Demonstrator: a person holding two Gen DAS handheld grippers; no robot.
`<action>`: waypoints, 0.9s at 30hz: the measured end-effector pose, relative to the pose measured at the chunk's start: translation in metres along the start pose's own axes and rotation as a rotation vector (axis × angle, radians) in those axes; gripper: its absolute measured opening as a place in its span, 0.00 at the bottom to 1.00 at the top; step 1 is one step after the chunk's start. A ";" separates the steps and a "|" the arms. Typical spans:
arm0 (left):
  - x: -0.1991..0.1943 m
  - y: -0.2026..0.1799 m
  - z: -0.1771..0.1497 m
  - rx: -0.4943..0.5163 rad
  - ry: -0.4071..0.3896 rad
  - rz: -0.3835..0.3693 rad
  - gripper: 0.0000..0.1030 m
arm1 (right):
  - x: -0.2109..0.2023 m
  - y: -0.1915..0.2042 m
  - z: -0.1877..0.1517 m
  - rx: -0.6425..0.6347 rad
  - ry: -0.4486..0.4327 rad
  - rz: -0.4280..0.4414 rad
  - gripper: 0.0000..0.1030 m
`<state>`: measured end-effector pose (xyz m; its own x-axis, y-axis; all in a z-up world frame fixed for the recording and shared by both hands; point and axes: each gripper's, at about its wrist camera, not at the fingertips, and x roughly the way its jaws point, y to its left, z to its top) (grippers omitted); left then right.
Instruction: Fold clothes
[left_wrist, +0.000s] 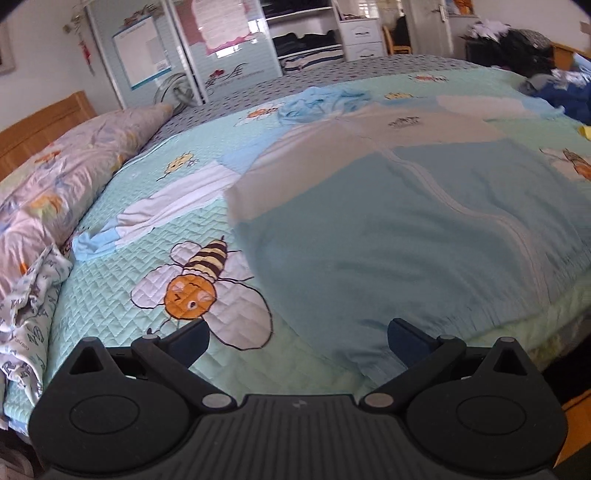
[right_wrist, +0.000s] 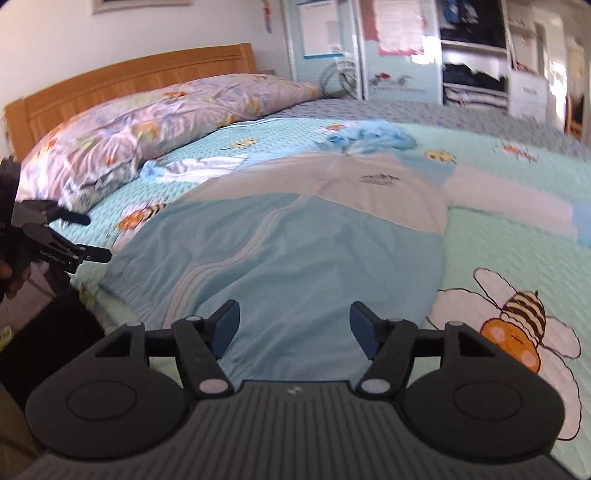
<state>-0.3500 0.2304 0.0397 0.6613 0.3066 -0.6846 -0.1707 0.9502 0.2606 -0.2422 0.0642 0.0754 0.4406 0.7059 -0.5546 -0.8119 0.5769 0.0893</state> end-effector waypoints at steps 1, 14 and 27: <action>-0.006 -0.008 -0.004 0.046 -0.008 0.008 1.00 | 0.001 0.009 -0.001 -0.036 -0.003 0.002 0.67; -0.006 -0.043 -0.024 0.253 -0.015 0.066 1.00 | 0.037 0.050 0.001 -0.177 0.011 0.048 0.76; -0.004 -0.054 -0.015 0.287 -0.051 0.084 1.00 | 0.037 0.043 -0.011 -0.133 0.008 0.042 0.80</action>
<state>-0.3546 0.1785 0.0185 0.6907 0.3737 -0.6191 -0.0182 0.8648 0.5018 -0.2647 0.1105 0.0490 0.4030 0.7246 -0.5591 -0.8733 0.4871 0.0018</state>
